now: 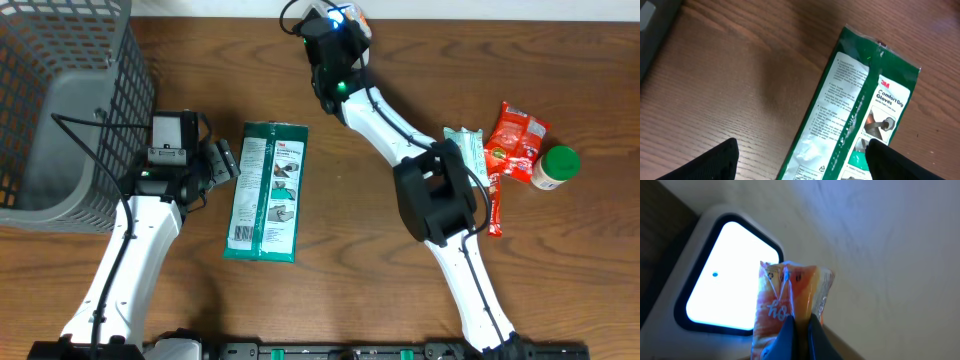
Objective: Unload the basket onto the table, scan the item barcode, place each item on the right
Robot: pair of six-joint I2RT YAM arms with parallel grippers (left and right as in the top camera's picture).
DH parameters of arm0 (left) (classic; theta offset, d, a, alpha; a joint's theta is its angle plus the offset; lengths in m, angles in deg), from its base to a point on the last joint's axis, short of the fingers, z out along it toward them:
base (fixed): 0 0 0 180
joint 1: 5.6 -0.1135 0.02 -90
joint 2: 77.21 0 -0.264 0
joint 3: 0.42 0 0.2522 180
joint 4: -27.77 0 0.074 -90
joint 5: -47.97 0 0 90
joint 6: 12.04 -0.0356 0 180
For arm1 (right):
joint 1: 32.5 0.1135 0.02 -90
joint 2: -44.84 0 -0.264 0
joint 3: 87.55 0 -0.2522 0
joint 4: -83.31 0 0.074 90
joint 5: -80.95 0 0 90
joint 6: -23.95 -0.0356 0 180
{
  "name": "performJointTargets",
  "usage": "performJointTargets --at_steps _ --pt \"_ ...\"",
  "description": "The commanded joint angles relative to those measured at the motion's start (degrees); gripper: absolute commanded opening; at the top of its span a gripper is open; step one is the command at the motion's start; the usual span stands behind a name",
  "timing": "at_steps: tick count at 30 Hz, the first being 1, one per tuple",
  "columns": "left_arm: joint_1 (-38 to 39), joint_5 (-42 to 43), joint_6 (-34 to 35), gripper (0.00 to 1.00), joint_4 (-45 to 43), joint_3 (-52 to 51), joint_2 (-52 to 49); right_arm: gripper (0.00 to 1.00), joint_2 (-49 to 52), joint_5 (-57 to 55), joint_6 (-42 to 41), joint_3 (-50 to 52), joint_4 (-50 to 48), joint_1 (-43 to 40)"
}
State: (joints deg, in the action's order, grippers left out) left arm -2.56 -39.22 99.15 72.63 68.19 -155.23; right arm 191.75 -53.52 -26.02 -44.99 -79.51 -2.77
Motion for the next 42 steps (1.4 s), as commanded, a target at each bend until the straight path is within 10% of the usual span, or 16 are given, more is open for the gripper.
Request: performJointTargets --at_steps 1,10,17,31,32,35,42 --pt "-0.1 -0.5 0.5 0.82 0.2 -0.3 -0.3 0.01 -9.8 2.5 -14.1 -0.4 7.3 -0.6" --pt "-0.1 -0.5 0.5 0.82 0.2 -0.3 -0.3 0.01 -29.8 21.3 -46.7 -0.4 50.1 -5.4" --pt "-0.1 -0.5 0.5 0.82 0.2 -0.3 -0.3 0.01 -33.3 31.1 -49.4 -0.1 70.8 -15.2" --pt "-0.1 -0.5 0.5 0.82 0.2 -0.3 -0.3 0.01 -33.1 34.9 -49.8 26.6 64.5 -34.8" --pt "-0.1 -0.5 0.5 0.82 0.2 -0.3 -0.3 0.03 -33.1 34.9 -49.8 27.6 63.6 -35.2" --pt "-0.1 -0.5 0.5 0.82 0.2 -0.3 -0.3 0.53 -33.1 34.9 -49.5 30.1 61.4 -36.2" --pt "-0.1 -0.5 0.5 0.82 0.2 -0.3 -0.3 0.62 -34.8 36.3 -48.3 28.1 62.6 -36.2"
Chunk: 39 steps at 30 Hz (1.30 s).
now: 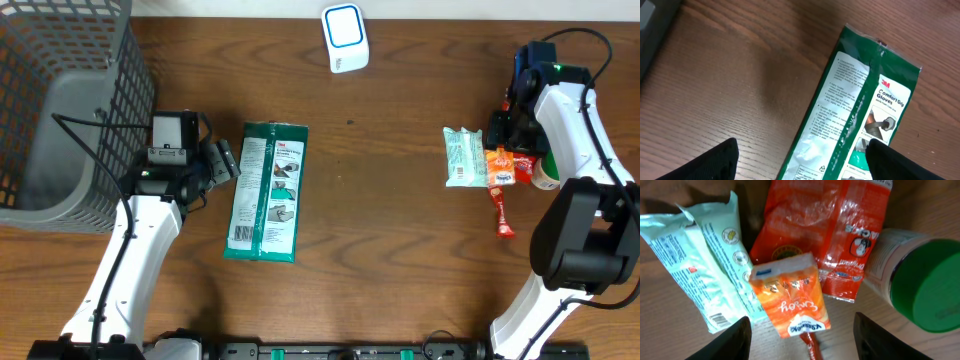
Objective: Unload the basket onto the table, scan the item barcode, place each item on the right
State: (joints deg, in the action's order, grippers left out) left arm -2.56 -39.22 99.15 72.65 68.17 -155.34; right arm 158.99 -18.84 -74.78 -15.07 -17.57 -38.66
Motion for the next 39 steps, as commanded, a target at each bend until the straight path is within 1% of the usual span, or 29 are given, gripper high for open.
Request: performJointTargets --at_steps 1,3,4,5,6,8,10,12,14,15,18,22,25,29,30,33,37,38,39 --pt "-0.1 -0.5 0.5 0.82 0.2 -0.2 -0.2 0.62 -2.6 3.2 1.0 -2.1 0.9 -0.3" --pt "-0.1 -0.5 0.5 0.82 0.4 -0.2 -0.3 0.63 -4.0 8.2 2.3 -2.4 0.9 -0.3" --pt "-0.1 -0.5 0.5 0.81 0.4 -0.2 -0.5 0.64 -4.9 13.0 3.1 -2.4 0.9 -0.3" --pt "-0.1 -0.5 0.5 0.76 0.4 -0.2 -0.7 0.67 -5.6 18.3 3.5 -2.4 0.9 -0.2" --pt "-0.1 -0.5 0.5 0.62 0.4 -0.2 -1.1 0.69 -6.1 23.6 4.1 -2.4 1.1 0.0" --pt "-0.1 -0.5 0.5 0.39 0.3 -0.2 -2.7 0.73 -6.4 33.9 4.8 -2.3 1.7 0.7" --pt "-0.1 -0.5 0.5 0.31 -0.2 -0.2 -4.6 0.73 -6.4 36.8 4.7 -1.9 1.6 1.7" --pt "-0.1 -0.5 0.5 0.28 -0.9 -0.2 -6.9 0.73 -6.3 37.6 4.5 -1.1 1.1 3.3" --pt "-0.1 0.1 0.5 0.25 -1.7 -0.2 -9.7 0.74 -6.3 37.8 3.3 0.1 0.0 5.2" --pt "-0.1 2.3 0.5 0.24 -2.1 -0.2 -12.6 0.75 -6.3 37.8 2.1 1.4 -1.3 7.2" --pt "-0.1 5.6 0.2 0.24 -1.7 -0.2 -16.3 0.77 -6.3 37.7 -0.1 4.7 -4.4 11.0" --pt "-0.1 6.0 0.3 0.24 -1.4 -0.2 -20.7 0.77 -6.3 37.7 -3.4 10.3 -9.7 15.8" --pt "-0.1 6.3 0.3 0.24 -1.4 -0.2 -22.9 0.77 -6.3 37.8 -7.5 15.3 -16.1 19.0" --pt "-0.1 10.4 0.3 0.24 -1.4 -0.2 -24.3 0.78 -6.3 40.6 -12.2 21.8 -25.1 22.9" --pt "-0.1 12.7 0.3 0.24 -1.1 -0.2 -24.5 0.78 -6.3 41.9 -14.6 24.7 -29.7 24.9" --pt "-0.1 14.7 0.3 0.24 -0.8 -0.3 -24.5 0.77 -6.3 41.9 -19.1 29.2 -38.0 28.2" --pt "0.5 15.0 0.3 0.25 -0.3 -0.3 -24.5 0.76 -6.3 41.8 -24.4 33.7 -47.5 31.9" --pt "1.3 15.0 0.3 0.25 -0.3 -0.3 -24.5 0.77 -6.3 41.8 -27.9 35.5 -50.6 33.2" --pt "1.8 15.0 0.3 0.25 -0.3 -0.3 -24.5 0.77 -6.2 41.8 -29.7 36.3 -52.0 33.8"
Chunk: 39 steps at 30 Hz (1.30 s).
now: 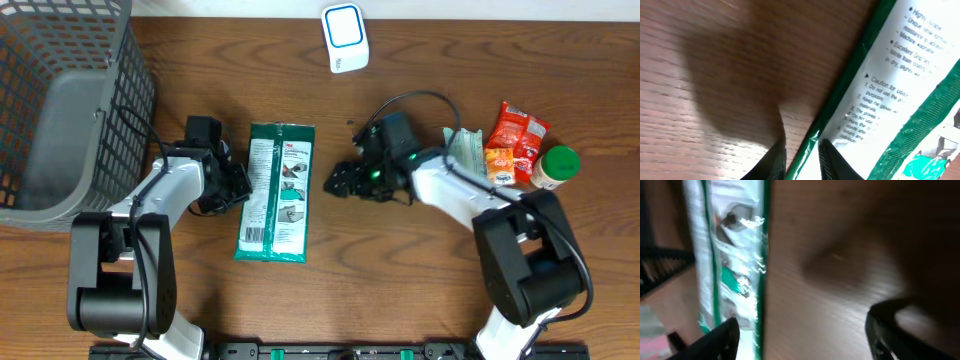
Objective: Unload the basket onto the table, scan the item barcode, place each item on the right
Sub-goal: 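Bring both grippers to the green gloves pack and grasp its edges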
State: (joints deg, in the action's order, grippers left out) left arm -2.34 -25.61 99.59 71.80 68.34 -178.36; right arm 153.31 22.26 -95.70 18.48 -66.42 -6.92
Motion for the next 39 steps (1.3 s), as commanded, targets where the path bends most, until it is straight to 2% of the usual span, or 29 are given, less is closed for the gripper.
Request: performJointTargets --at_steps 1,6,11,17,19,27,29,33,35,39 --pt "2.1 1.4 -0.2 0.25 0.5 -0.5 -1.4 0.76 -0.5 0.7 -10.2 3.5 -4.8 2.8" --pt "6.3 1.4 -0.2 0.29 -0.6 -0.5 -1.4 0.76 -0.5 0.3 -15.9 7.6 -14.5 6.3" --pt "9.9 1.4 -0.2 0.31 -2.0 -0.5 -1.4 0.75 -0.5 0.3 -19.4 10.0 -20.2 8.9" --pt "12.7 1.4 -0.1 0.32 -2.8 -0.5 -1.4 0.7 -0.5 0.5 -17.6 10.3 -25.5 11.0" --pt "13.2 1.4 -0.2 0.33 -3.1 -0.5 -1.4 0.64 -0.5 1.2 -16.2 10.3 -27.1 11.3" --pt "13.2 1.4 -0.2 0.36 -3.4 -0.5 -1.4 0.38 -0.5 1.6 -11.3 10.3 -28.1 11.4" --pt "13.2 1.4 -0.2 0.36 -3.6 -0.5 -1.4 0.38 -0.5 1.6 -10.8 10.3 -28.1 11.4" --pt "13.2 1.4 -0.2 0.36 -3.6 -0.4 -1.4 0.44 -0.5 0.9 -9.9 10.3 -27.8 11.7" --pt "13.2 1.4 -0.2 0.36 -3.6 -0.4 -1.4 0.43 -0.5 -1.0 -9.9 10.3 -27.4 12.1" --pt "13.2 1.4 -0.2 0.36 -3.8 -0.4 -1.4 0.34 -0.5 -1.9 -9.9 10.3 -27.6 12.6"
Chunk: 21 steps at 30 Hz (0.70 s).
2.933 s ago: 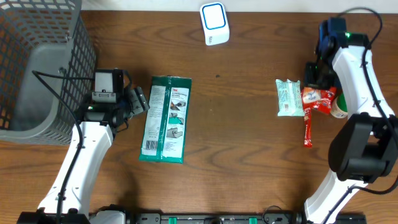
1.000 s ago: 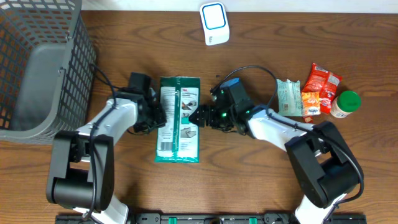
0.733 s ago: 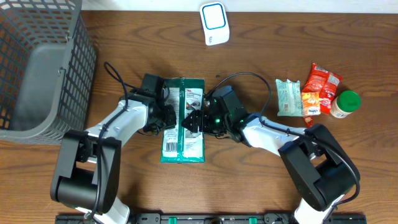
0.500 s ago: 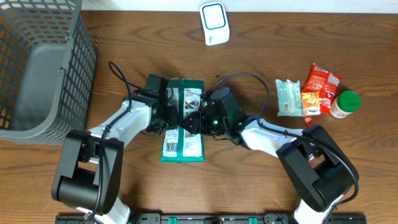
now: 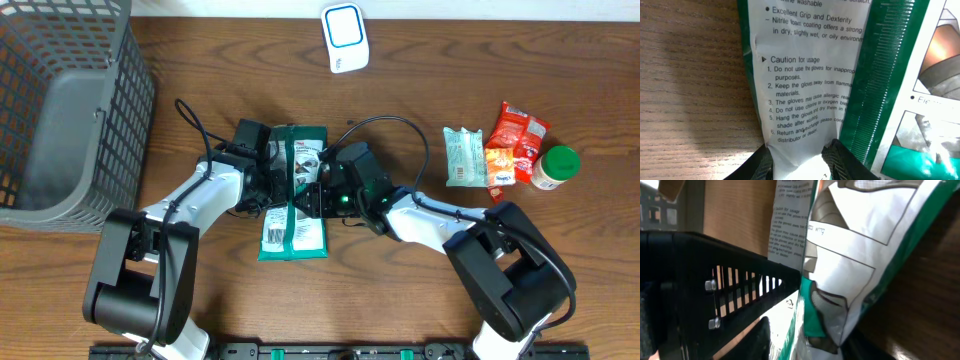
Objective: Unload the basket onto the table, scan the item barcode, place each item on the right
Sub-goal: 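Bring both grippers to the green gloves pack and grasp its edges, then lift the gloves pack with the right gripper toward the white scanner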
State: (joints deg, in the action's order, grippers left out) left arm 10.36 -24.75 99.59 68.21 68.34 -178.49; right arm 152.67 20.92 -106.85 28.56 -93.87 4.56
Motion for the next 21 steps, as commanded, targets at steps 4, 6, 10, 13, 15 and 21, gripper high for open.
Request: performJointTargets --at_steps 4,6,10,13,15,21 --pt "0.5 0.5 -0.2 0.36 -0.2 -0.4 -1.3 0.1 0.1 -0.5 1.3 0.2 -0.2 1.2" --pt "0.5 0.5 -0.2 0.36 -0.2 -0.4 -1.2 0.01 0.1 -0.5 2.0 0.2 0.0 1.2" --pt "0.3 2.0 -3.1 0.42 0.2 -0.2 0.7 0.01 -0.7 -1.7 6.8 0.2 0.8 1.2" --pt "0.3 1.9 -4.8 0.5 0.4 -0.1 4.5 0.01 -3.3 -6.3 11.0 -0.1 5.6 1.1" --pt "0.3 1.1 -5.2 0.54 0.5 -0.1 8.0 0.01 -5.9 -8.4 14.7 -0.3 9.0 1.0" --pt "0.3 -9.7 -5.2 0.65 0.2 -0.1 19.6 0.01 -18.0 -13.6 21.9 -0.6 20.5 -0.5"
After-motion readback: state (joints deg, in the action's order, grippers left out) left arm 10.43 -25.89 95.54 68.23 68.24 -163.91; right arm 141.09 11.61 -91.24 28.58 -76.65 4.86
